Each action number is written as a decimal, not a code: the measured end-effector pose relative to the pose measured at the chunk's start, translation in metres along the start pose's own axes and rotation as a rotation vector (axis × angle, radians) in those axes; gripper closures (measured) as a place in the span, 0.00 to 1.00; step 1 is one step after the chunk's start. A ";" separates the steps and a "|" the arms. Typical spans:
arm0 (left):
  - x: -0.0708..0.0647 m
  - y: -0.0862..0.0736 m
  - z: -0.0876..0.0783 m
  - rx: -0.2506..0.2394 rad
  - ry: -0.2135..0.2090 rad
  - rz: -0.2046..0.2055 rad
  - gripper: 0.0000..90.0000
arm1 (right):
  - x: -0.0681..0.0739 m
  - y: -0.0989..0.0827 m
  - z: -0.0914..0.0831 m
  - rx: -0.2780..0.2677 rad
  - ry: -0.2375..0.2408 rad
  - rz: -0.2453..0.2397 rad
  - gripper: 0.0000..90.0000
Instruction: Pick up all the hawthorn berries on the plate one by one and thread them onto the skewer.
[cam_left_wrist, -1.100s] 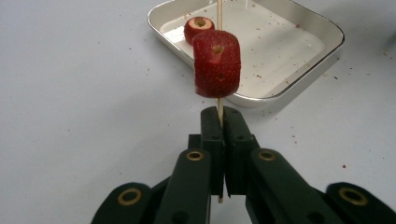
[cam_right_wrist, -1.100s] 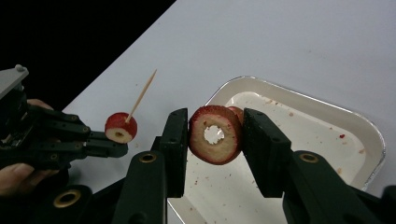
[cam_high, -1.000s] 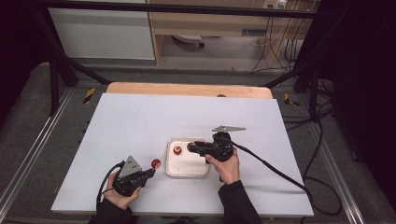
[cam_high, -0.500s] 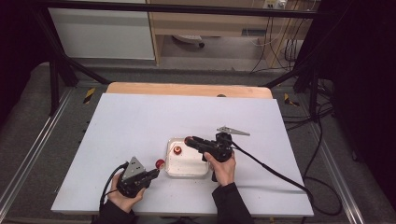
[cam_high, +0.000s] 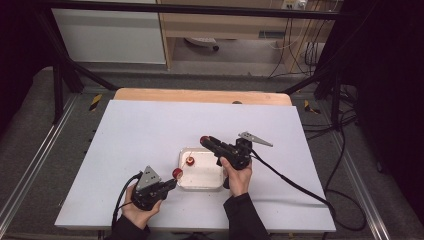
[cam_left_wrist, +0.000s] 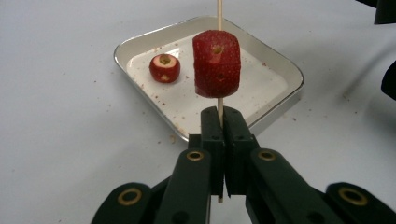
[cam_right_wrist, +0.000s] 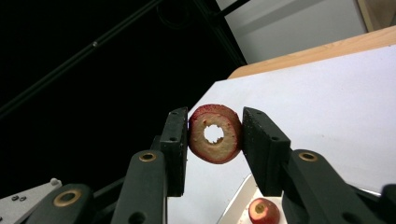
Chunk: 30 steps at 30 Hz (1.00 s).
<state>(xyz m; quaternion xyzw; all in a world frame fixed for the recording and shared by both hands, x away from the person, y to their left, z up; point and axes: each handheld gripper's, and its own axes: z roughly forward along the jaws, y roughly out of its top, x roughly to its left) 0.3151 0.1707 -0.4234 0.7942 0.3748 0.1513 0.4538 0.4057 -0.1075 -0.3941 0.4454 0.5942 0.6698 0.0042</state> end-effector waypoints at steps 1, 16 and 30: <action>-0.001 0.002 0.001 -0.004 -0.003 -0.004 0.98 | 0.000 0.000 0.000 -0.009 -0.004 0.000 0.70; -0.016 0.020 0.016 -0.028 -0.008 -0.044 0.98 | 0.002 0.003 -0.001 -0.102 -0.002 0.002 0.70; -0.016 0.023 0.019 -0.032 -0.017 -0.062 0.98 | 0.003 0.001 0.000 -0.104 0.007 -0.007 0.70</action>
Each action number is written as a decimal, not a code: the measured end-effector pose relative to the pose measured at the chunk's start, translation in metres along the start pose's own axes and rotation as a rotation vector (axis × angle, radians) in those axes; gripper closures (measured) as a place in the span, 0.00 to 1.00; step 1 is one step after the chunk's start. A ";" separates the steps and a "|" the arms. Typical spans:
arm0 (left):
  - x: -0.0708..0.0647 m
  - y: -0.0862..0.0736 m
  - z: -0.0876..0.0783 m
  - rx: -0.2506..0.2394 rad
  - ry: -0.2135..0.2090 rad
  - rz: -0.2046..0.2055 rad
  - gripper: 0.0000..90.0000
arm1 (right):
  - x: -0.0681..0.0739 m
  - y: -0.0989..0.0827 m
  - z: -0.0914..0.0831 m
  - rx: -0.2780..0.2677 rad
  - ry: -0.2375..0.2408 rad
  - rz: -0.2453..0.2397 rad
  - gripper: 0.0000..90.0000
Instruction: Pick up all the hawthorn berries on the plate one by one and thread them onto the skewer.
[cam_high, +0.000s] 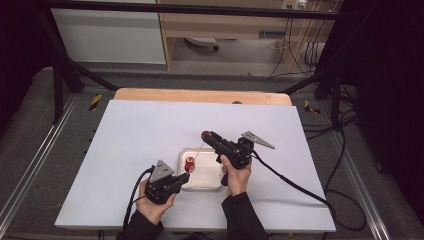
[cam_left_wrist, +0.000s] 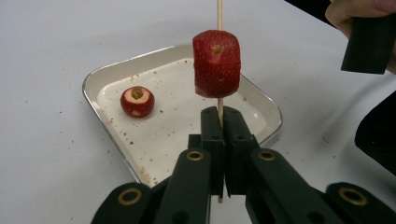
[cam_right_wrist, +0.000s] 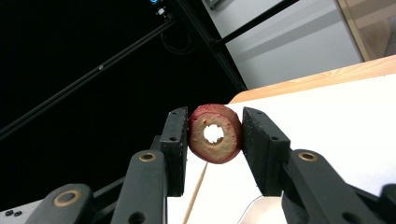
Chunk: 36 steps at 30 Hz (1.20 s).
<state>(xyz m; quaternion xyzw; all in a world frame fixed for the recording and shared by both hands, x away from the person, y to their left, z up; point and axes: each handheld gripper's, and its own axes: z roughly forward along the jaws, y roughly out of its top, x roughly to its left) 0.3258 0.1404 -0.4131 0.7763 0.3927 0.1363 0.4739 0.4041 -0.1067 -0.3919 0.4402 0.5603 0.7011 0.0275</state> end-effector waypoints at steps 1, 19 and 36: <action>0.000 0.000 0.000 0.000 0.001 0.000 0.98 | 0.000 0.000 0.000 0.002 0.002 0.001 0.70; -0.005 0.007 0.007 -0.011 0.004 -0.040 0.98 | 0.002 -0.012 0.001 0.023 0.006 -0.014 0.70; -0.008 0.003 0.007 -0.048 0.018 -0.049 0.98 | 0.003 -0.014 0.002 -0.002 0.007 0.009 0.70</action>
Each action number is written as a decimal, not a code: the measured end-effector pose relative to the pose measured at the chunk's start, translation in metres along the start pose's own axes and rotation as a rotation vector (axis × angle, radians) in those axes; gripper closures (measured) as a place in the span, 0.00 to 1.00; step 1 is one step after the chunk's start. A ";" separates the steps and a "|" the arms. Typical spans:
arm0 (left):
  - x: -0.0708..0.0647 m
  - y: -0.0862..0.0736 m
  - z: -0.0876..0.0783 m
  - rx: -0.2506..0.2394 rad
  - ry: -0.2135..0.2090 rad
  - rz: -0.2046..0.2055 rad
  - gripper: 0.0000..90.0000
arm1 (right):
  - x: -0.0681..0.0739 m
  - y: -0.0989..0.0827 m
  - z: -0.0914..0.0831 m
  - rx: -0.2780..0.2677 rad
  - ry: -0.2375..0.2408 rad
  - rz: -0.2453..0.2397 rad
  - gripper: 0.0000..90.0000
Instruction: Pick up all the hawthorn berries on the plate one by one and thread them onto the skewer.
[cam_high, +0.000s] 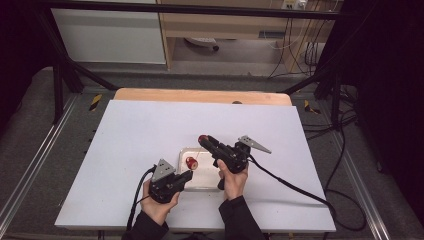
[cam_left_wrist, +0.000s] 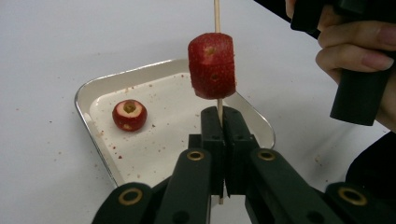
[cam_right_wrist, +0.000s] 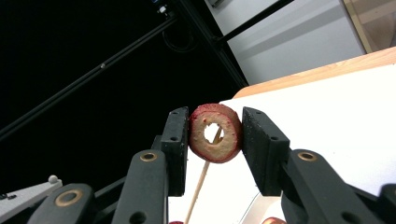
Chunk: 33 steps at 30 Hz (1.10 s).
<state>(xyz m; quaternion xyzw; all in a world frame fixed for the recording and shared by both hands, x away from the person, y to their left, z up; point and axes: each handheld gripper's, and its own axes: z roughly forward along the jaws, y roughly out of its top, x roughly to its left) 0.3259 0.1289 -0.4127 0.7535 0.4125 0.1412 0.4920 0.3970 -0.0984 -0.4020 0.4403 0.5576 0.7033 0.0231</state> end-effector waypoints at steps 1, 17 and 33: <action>0.000 0.000 0.001 0.002 0.004 0.001 0.98 | 0.000 0.000 0.000 0.002 0.000 0.001 0.70; -0.004 -0.004 0.001 -0.023 0.013 -0.006 0.98 | 0.000 -0.001 0.000 -0.017 0.012 0.019 0.70; 0.001 0.008 0.011 -0.034 0.026 -0.018 0.98 | 0.002 -0.015 0.000 0.083 0.015 0.022 0.70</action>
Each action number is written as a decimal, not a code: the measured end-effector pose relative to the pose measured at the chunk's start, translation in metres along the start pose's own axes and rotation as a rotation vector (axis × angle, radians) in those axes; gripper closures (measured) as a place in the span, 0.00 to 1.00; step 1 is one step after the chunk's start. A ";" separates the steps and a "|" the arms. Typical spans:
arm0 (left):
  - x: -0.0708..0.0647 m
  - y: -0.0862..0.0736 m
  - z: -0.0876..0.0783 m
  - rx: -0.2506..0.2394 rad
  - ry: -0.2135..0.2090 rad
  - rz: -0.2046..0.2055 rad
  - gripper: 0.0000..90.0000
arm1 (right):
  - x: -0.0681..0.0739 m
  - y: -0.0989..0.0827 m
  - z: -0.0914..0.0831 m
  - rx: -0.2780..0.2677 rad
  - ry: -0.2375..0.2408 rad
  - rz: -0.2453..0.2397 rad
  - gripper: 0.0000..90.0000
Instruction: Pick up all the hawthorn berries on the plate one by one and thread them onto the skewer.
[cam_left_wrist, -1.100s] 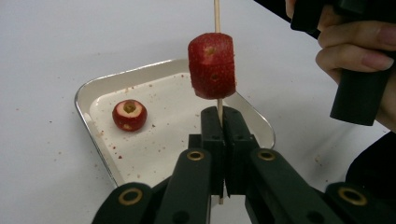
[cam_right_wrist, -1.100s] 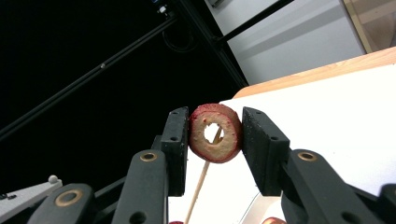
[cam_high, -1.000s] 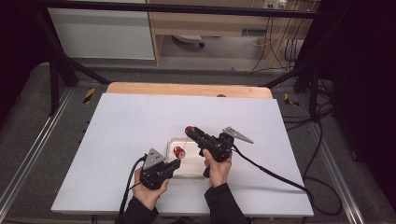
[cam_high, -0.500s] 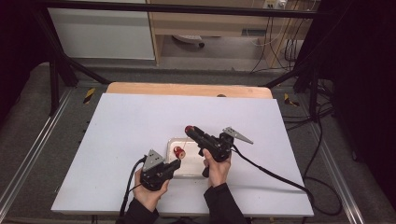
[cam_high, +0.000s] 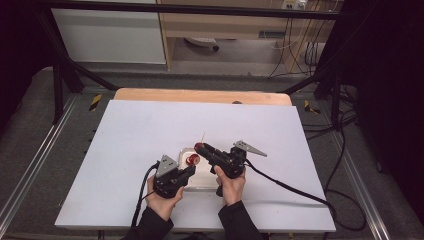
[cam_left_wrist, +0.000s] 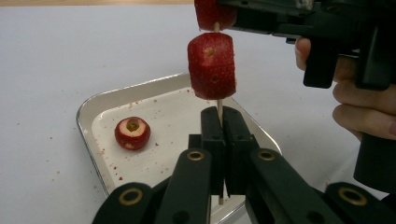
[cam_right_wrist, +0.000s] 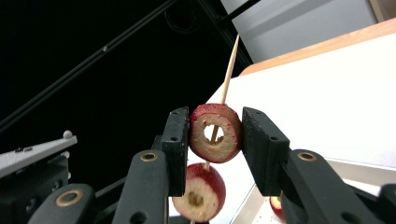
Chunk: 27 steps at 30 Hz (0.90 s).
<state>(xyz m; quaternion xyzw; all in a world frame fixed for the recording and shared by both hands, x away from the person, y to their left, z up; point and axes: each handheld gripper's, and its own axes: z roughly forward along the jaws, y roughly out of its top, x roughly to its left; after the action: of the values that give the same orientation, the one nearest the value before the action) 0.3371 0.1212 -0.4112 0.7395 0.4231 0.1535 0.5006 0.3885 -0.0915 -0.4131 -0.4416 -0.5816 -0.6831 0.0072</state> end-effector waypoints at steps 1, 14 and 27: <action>0.000 0.000 0.000 0.003 -0.002 -0.002 0.98 | 0.000 -0.001 0.000 0.004 -0.001 0.001 0.70; 0.012 -0.005 -0.006 0.027 -0.018 0.032 0.98 | 0.001 -0.003 -0.003 0.059 -0.016 -0.058 0.60; 0.053 -0.021 -0.046 0.093 0.018 0.132 0.98 | -0.009 0.004 -0.007 0.314 -0.094 -0.219 0.20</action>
<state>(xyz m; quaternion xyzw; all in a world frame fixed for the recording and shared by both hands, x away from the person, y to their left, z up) 0.3284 0.1933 -0.4194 0.7867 0.3847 0.1730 0.4508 0.3924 -0.1029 -0.4154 -0.4006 -0.7251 -0.5596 -0.0254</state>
